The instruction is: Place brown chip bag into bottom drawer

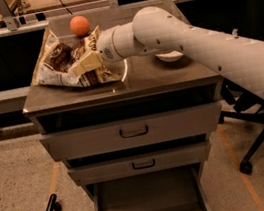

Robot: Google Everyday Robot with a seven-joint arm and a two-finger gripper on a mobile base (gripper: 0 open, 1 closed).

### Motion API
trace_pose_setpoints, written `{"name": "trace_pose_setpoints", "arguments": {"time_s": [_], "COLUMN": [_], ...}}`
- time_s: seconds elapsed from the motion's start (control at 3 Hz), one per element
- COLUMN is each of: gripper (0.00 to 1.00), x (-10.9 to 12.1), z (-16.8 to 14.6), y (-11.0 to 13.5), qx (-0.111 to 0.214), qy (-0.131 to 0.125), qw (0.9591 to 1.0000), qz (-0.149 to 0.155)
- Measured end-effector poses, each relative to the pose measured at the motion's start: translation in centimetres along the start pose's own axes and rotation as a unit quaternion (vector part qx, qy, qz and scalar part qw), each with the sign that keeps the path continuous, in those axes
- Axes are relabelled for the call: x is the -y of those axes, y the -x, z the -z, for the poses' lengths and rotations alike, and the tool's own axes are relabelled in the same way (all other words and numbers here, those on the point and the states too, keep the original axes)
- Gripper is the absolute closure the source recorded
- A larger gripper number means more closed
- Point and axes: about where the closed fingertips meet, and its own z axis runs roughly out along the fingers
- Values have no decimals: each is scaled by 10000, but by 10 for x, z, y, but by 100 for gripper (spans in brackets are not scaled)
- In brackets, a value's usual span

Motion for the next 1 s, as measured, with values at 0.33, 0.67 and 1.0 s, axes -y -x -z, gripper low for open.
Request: {"name": "trace_pose_setpoints", "arguments": {"time_s": [0.33, 0.67, 1.0], "gripper": [17, 39, 64], "x": [-6, -8, -10], "z": [-9, -11, -13], "y": [-1, -1, 0], "qx": [127, 131, 128], "qy": [56, 75, 95], "qw": [9999, 9999, 9998], "qz": [61, 69, 70]}}
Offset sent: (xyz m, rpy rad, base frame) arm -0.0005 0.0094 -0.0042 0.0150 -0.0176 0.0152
